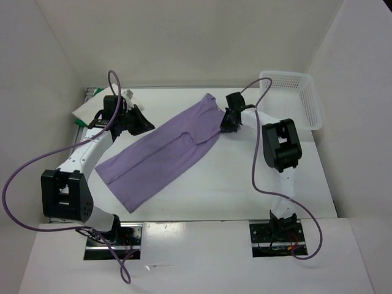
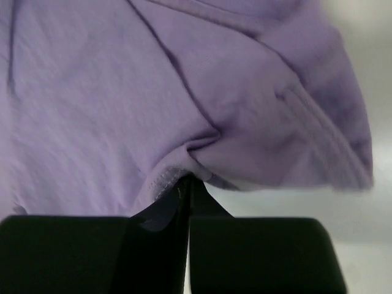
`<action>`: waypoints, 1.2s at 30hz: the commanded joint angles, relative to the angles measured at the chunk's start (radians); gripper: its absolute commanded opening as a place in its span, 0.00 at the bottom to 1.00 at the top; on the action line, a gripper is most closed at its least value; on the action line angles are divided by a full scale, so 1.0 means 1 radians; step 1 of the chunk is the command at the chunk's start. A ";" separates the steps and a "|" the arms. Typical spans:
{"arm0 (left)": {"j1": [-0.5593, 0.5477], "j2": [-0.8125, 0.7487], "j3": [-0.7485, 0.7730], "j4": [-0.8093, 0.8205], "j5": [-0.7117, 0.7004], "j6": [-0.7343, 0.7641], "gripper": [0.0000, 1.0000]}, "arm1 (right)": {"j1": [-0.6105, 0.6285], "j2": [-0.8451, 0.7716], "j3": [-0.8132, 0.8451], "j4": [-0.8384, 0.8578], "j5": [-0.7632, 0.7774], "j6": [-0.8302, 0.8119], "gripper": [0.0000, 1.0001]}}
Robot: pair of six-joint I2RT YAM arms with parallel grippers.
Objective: Fold and stack the t-shirts
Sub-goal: Rotate the tshirt 90 degrees
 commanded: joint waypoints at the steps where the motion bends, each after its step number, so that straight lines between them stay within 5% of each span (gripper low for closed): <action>1: -0.007 -0.007 -0.010 0.026 0.042 0.021 0.12 | 0.003 0.163 0.240 -0.047 0.004 -0.012 0.00; 6: -0.025 0.028 0.036 0.026 0.042 -0.011 0.14 | 0.003 0.391 0.746 -0.203 -0.047 -0.012 0.00; 8: -0.036 0.045 0.065 0.026 0.051 -0.011 0.15 | 0.021 0.371 0.805 -0.259 -0.047 -0.034 0.09; 10: -0.051 0.059 0.109 0.026 0.051 -0.022 0.16 | 0.035 0.255 0.746 -0.259 -0.056 -0.075 0.19; 15: -0.064 0.069 0.106 0.026 0.016 -0.022 0.16 | 0.136 -0.159 0.189 -0.077 -0.174 -0.055 0.41; 20: -0.053 0.024 0.019 0.004 -0.046 0.002 0.23 | 0.408 -0.356 -0.251 0.181 -0.251 0.185 0.56; 27: -0.044 -0.049 -0.069 -0.017 -0.058 0.002 0.29 | 0.621 -0.261 -0.315 0.352 -0.242 0.397 0.57; 36: -0.044 -0.102 -0.102 -0.026 -0.067 0.013 0.45 | 0.644 -0.148 -0.359 0.418 -0.165 0.521 0.47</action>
